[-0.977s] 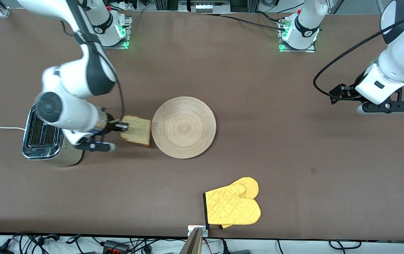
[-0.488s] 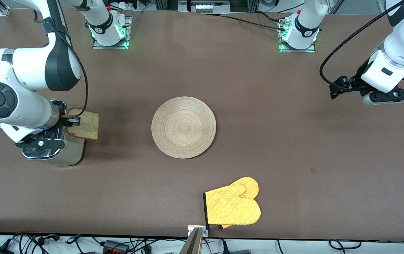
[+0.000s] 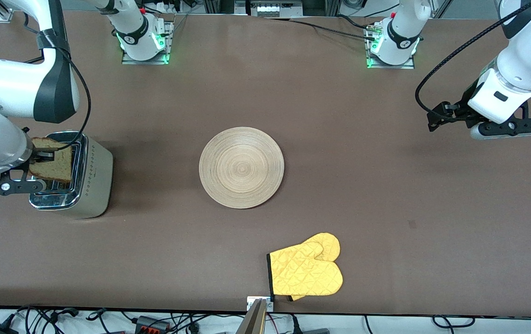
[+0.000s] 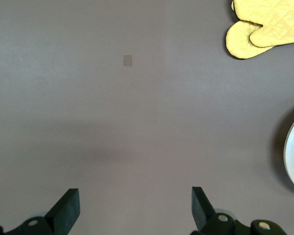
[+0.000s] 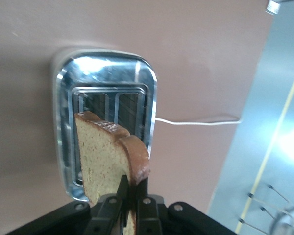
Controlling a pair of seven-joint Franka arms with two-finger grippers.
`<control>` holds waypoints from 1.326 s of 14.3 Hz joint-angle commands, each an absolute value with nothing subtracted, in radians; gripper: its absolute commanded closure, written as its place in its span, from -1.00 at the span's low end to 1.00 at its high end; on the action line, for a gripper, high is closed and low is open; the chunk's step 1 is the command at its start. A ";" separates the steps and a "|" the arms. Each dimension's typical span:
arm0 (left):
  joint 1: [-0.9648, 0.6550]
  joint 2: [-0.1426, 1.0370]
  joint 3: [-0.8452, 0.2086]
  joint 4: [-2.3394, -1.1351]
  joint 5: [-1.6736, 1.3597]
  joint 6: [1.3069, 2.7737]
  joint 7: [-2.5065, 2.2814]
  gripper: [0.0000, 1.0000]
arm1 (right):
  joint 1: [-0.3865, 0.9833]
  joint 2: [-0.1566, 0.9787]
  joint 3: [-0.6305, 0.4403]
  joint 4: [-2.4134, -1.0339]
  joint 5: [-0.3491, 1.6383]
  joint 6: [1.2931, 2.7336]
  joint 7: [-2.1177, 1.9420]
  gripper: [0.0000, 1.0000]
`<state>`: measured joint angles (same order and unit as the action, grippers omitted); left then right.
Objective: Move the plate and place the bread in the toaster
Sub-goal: 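Lift the bread and carry it over the toaster with the right gripper, then lower the bread into the toaster slot with the right gripper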
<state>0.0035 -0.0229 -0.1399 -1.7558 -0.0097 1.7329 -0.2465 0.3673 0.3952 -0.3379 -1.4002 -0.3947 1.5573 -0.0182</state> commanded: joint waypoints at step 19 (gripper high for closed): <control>-0.023 -0.018 -0.081 -1.750 -0.015 1.680 -0.121 -1.00 | 0.359 0.448 -0.337 -1.502 -0.430 1.673 -0.014 1.00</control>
